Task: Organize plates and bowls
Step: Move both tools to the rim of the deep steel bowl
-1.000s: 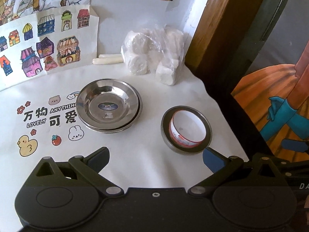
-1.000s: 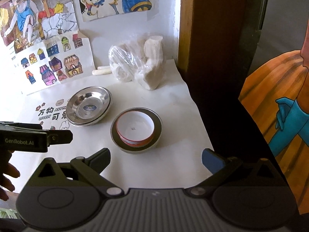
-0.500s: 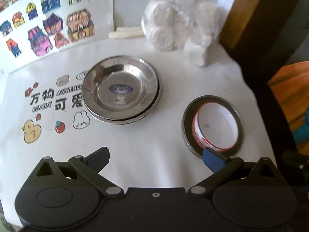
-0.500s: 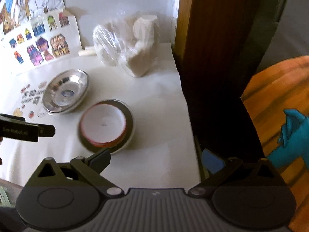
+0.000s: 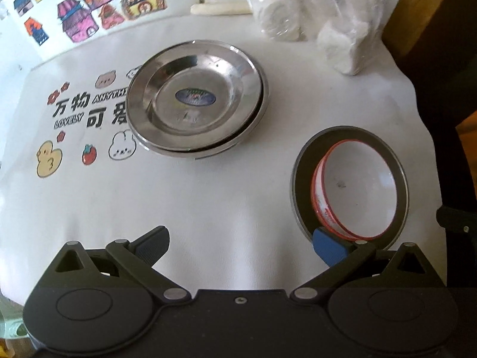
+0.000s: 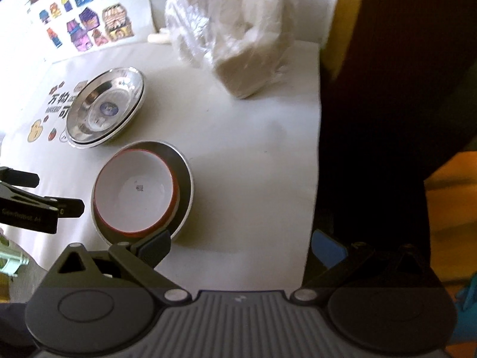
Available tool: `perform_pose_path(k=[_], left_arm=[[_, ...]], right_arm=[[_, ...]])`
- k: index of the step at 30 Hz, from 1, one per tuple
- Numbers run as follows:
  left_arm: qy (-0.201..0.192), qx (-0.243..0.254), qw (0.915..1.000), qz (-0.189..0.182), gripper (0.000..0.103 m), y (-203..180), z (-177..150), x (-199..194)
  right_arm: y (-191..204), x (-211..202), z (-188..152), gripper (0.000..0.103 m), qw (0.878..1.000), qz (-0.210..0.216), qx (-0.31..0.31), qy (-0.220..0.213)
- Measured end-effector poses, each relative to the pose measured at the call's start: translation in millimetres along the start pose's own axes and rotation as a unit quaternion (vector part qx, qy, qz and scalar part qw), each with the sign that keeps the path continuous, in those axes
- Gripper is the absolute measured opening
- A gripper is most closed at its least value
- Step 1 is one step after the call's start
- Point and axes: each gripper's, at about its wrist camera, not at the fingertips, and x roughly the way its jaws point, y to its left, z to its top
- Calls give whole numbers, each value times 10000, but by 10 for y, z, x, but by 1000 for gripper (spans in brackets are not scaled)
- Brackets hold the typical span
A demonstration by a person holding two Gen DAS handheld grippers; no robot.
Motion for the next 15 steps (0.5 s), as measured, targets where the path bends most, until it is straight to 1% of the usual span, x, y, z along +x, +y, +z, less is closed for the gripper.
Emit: perform_pose_path(k=[7, 15], left_arm=[[64, 10, 9999, -88, 102, -23, 69, 84], [198, 50, 9998, 36, 102, -58, 113, 138]], right_arm=[[-3, 165, 115, 103, 9998, 48, -132, 135], [-25, 231, 153, 103, 9996, 83, -127, 224]])
